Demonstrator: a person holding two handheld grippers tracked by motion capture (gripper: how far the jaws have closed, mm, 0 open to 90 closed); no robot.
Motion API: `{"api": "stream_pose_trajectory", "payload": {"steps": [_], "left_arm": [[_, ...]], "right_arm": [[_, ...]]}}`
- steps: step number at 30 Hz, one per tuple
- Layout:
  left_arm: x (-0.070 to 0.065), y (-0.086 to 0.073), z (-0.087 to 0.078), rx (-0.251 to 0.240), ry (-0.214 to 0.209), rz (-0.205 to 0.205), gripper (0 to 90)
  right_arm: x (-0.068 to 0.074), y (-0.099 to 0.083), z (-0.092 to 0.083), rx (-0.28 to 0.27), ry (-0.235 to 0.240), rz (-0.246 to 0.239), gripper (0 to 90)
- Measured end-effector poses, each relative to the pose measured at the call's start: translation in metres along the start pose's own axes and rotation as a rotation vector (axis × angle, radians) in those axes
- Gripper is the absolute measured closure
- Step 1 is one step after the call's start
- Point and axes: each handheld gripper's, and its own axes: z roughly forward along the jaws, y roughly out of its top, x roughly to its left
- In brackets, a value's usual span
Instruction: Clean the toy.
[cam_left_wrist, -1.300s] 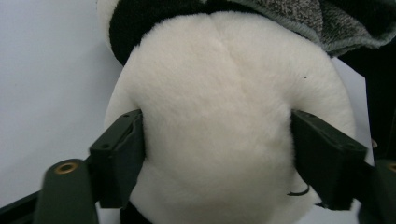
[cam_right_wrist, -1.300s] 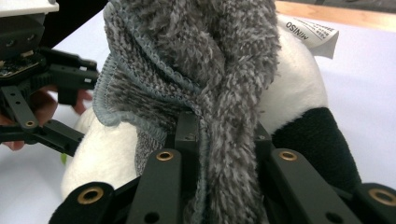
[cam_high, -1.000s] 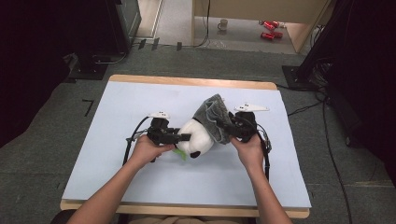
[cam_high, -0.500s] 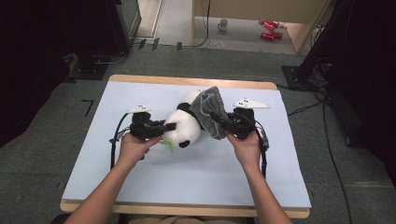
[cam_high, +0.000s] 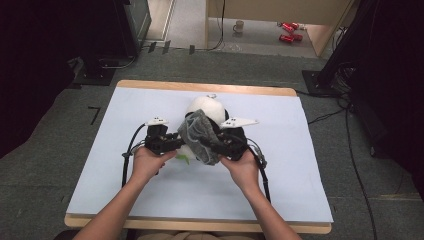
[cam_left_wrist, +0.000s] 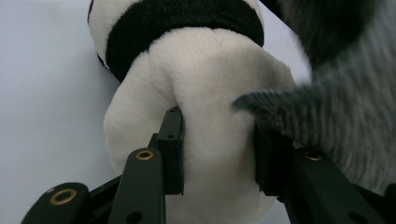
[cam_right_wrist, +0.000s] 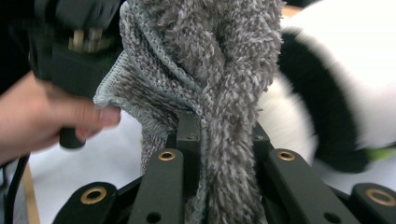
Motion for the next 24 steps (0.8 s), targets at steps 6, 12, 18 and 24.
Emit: {"api": "stream_pose_trajectory", "payload": {"steps": [6, 12, 18, 24], "left_arm": [[0.003, 0.003, 0.001, 0.018, -0.014, -0.037, 60.8], [-0.003, 0.004, 0.006, 0.04, 0.017, -0.013, 61.2], [0.002, 0.007, 0.007, 0.068, 0.007, -0.032, 61.4], [0.004, 0.009, 0.007, 0.074, 0.004, -0.035, 61.6]], "right_arm": [[0.018, -0.013, 0.021, 0.057, -0.016, -0.07, 75.6], [0.027, -0.021, 0.034, 0.09, -0.024, -0.124, 75.8], [0.025, -0.032, 0.042, 0.088, -0.037, -0.162, 75.9], [0.025, -0.04, 0.046, 0.101, -0.049, -0.178, 75.8]]}}
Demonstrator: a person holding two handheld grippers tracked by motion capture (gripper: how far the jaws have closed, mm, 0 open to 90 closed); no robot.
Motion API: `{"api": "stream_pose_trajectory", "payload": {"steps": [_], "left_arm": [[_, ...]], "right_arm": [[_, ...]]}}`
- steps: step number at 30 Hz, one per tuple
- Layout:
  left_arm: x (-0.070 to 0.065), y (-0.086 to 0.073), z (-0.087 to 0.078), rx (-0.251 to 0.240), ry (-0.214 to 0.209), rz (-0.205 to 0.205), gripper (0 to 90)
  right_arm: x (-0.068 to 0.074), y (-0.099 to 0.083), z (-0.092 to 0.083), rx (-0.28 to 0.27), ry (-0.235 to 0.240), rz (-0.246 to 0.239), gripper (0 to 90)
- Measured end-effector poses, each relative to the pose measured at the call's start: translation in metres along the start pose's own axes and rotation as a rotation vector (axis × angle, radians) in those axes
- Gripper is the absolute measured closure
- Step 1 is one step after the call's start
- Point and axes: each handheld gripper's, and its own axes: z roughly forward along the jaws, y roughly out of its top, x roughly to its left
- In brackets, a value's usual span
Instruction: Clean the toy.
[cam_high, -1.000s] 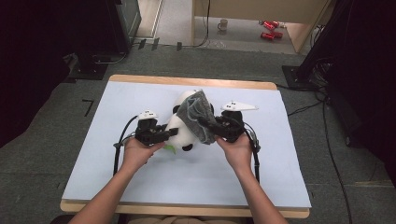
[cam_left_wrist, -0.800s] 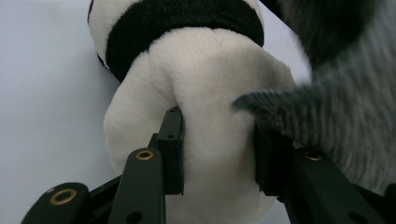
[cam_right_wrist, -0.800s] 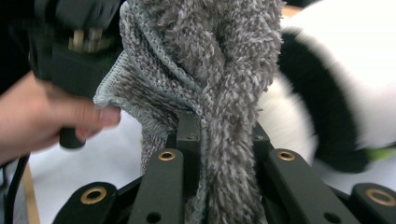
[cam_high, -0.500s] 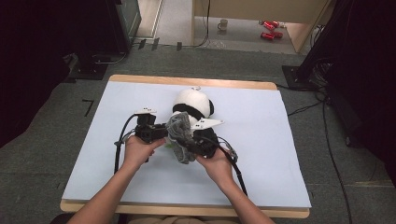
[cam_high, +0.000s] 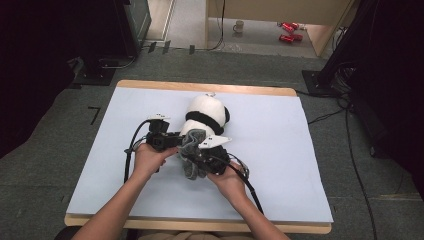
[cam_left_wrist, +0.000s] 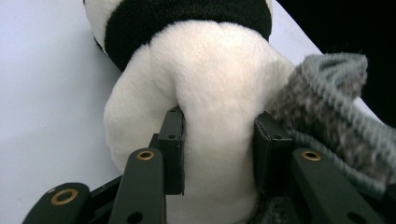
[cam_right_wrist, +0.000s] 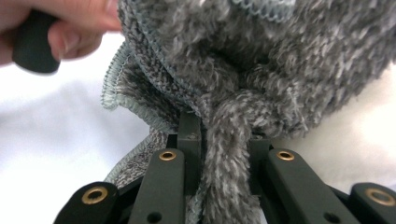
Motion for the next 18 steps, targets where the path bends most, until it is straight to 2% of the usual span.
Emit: {"api": "stream_pose_trajectory", "payload": {"steps": [4, 10, 12, 15, 18], "left_arm": [[0.005, 0.002, -0.002, -0.016, -0.006, -0.022, 61.5], [0.006, 0.007, -0.005, -0.032, -0.029, -0.044, 61.4], [0.007, 0.008, -0.006, -0.035, -0.035, -0.045, 61.3], [0.007, 0.008, -0.005, -0.037, -0.037, -0.038, 61.2], [0.006, 0.008, -0.004, -0.032, -0.033, -0.018, 61.3]], "right_arm": [[0.006, -0.008, 0.01, 0.078, -0.002, -0.027, 75.7], [0.011, -0.015, 0.024, 0.12, 0.007, -0.002, 75.4], [0.009, -0.019, 0.029, 0.138, 0.014, 0.022, 74.7], [0.005, -0.017, 0.027, 0.152, 0.04, 0.072, 74.6], [0.009, -0.008, 0.019, 0.165, 0.057, 0.047, 75.3]]}}
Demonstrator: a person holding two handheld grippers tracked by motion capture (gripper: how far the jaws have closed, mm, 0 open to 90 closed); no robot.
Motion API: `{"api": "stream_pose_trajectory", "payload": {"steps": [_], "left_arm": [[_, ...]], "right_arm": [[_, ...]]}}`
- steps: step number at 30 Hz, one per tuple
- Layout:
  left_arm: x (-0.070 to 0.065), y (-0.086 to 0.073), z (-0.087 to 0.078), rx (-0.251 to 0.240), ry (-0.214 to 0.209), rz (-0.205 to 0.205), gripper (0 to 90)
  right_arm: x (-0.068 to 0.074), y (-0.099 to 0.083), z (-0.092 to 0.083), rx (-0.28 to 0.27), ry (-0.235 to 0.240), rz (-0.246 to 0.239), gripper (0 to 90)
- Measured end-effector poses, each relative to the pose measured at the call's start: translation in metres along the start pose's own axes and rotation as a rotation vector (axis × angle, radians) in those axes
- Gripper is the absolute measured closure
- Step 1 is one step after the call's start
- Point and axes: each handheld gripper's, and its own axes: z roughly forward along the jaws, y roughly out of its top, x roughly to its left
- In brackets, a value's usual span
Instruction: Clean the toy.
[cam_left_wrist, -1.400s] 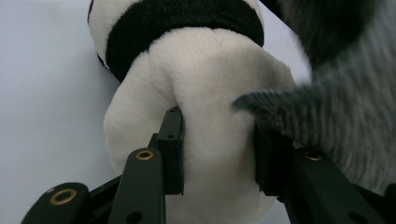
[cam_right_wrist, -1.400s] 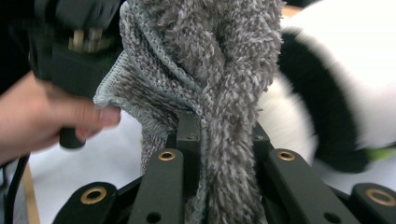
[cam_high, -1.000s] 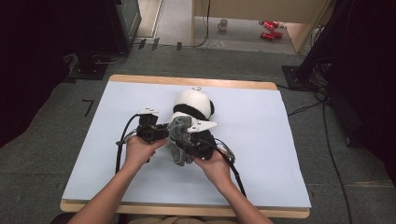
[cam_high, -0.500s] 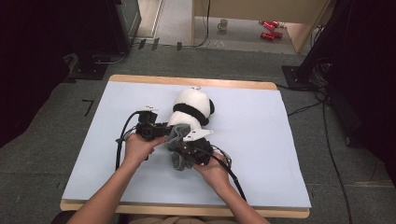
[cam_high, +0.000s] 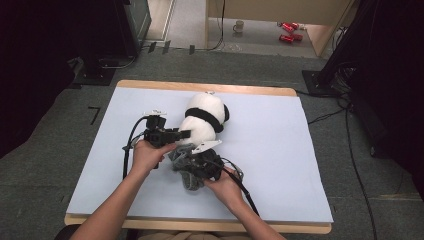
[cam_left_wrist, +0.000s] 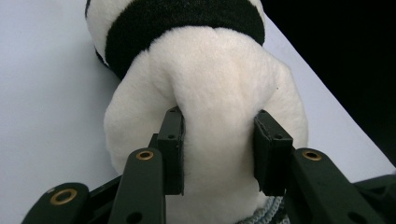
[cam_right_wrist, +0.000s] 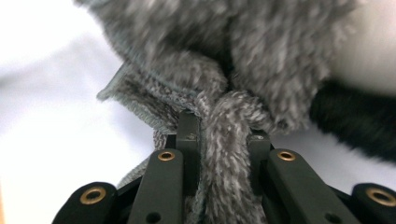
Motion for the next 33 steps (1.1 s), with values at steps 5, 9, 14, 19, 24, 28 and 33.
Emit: {"api": "stream_pose_trajectory", "payload": {"steps": [5, 9, 14, 19, 24, 28, 33], "left_arm": [[0.0, 0.0, -0.001, 0.005, 0.001, 0.001, 61.2], [-0.003, 0.001, -0.005, -0.009, -0.019, -0.025, 61.2], [-0.009, -0.001, -0.008, 0.005, 0.001, 0.005, 62.1], [-0.005, -0.009, -0.006, 0.03, 0.029, 0.012, 62.4], [-0.001, -0.013, -0.007, 0.025, 0.032, 0.0, 62.7], [0.001, -0.013, -0.007, 0.031, 0.032, 0.004, 62.8], [0.001, -0.013, -0.007, 0.03, 0.032, 0.007, 62.7]], "right_arm": [[0.011, 0.019, -0.028, -0.079, -0.016, -0.064, 76.0], [0.009, 0.025, -0.043, -0.127, -0.068, -0.073, 76.4], [0.002, 0.026, -0.04, -0.127, -0.065, -0.064, 76.5], [-0.001, 0.02, -0.021, -0.089, -0.066, -0.107, 76.8], [-0.003, 0.016, -0.012, -0.069, -0.071, -0.127, 76.8], [-0.003, 0.014, -0.008, -0.061, -0.067, -0.128, 76.8], [-0.003, 0.008, 0.002, -0.017, -0.067, -0.129, 76.8]]}}
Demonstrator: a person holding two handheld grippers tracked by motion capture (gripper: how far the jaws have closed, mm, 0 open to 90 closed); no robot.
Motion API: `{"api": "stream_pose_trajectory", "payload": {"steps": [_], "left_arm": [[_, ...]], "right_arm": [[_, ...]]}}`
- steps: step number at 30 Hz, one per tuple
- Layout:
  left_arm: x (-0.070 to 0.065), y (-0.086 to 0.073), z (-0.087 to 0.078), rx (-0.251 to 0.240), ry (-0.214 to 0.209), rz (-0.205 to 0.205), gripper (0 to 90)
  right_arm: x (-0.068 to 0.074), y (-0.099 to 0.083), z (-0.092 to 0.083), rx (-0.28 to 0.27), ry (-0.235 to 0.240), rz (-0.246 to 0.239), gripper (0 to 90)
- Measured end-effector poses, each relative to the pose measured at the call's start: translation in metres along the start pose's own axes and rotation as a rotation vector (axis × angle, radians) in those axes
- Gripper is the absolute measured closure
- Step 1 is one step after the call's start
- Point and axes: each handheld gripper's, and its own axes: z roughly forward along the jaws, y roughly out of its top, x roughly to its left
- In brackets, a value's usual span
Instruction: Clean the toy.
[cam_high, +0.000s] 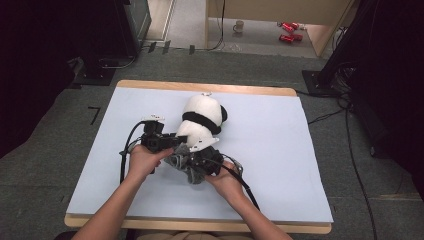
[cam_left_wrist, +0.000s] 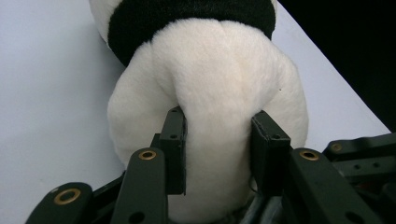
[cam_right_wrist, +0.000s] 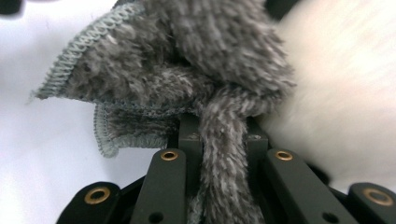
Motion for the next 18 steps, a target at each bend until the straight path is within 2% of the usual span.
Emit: {"api": "stream_pose_trajectory", "payload": {"steps": [7, 10, 16, 18], "left_arm": [[0.001, 0.001, -0.001, -0.007, -0.004, -0.007, 62.7], [0.003, 0.002, -0.003, -0.011, -0.006, -0.01, 62.7], [0.006, 0.006, -0.008, -0.019, -0.002, -0.005, 63.2], [0.008, 0.007, -0.01, -0.03, -0.001, 0.011, 63.4]], "right_arm": [[-0.002, -0.003, 0.005, 0.024, 0.01, 0.01, 76.8], [-0.003, -0.007, 0.011, 0.049, -0.005, 0.009, 76.7], [-0.011, -0.008, 0.01, 0.075, 0.031, 0.048, 76.5], [-0.014, -0.006, 0.007, 0.097, 0.047, 0.054, 76.4]]}}
